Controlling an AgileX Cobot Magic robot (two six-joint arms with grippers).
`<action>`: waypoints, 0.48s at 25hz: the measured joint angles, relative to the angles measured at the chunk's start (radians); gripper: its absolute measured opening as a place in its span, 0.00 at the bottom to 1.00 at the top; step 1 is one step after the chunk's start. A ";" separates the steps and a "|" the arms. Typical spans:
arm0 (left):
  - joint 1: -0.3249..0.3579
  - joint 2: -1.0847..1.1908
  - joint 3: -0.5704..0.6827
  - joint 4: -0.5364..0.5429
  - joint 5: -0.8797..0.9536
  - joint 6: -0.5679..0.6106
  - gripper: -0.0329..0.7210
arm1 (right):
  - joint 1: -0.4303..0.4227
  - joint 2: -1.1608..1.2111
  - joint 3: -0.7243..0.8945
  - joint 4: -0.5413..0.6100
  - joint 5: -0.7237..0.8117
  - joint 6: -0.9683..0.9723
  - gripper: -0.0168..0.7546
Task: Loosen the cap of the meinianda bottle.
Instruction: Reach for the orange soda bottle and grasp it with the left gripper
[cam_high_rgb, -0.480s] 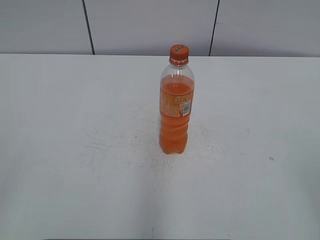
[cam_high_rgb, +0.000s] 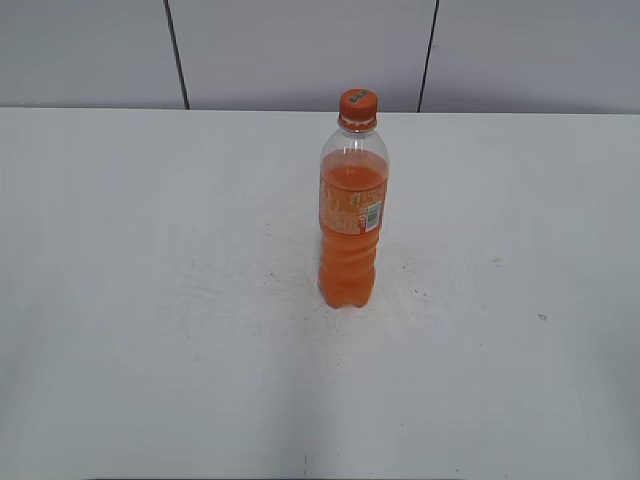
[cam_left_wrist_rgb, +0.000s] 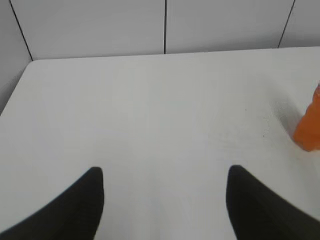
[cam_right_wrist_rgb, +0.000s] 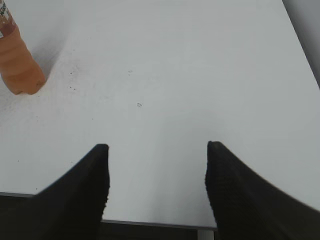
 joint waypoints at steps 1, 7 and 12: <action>0.000 0.005 -0.011 0.000 -0.024 0.000 0.67 | 0.000 0.000 0.000 0.000 0.000 0.000 0.62; 0.000 0.125 -0.097 0.001 -0.230 0.000 0.67 | 0.000 0.000 0.000 0.000 0.000 0.000 0.62; 0.000 0.353 -0.098 0.001 -0.502 0.000 0.67 | 0.000 0.000 0.000 0.000 0.000 0.000 0.62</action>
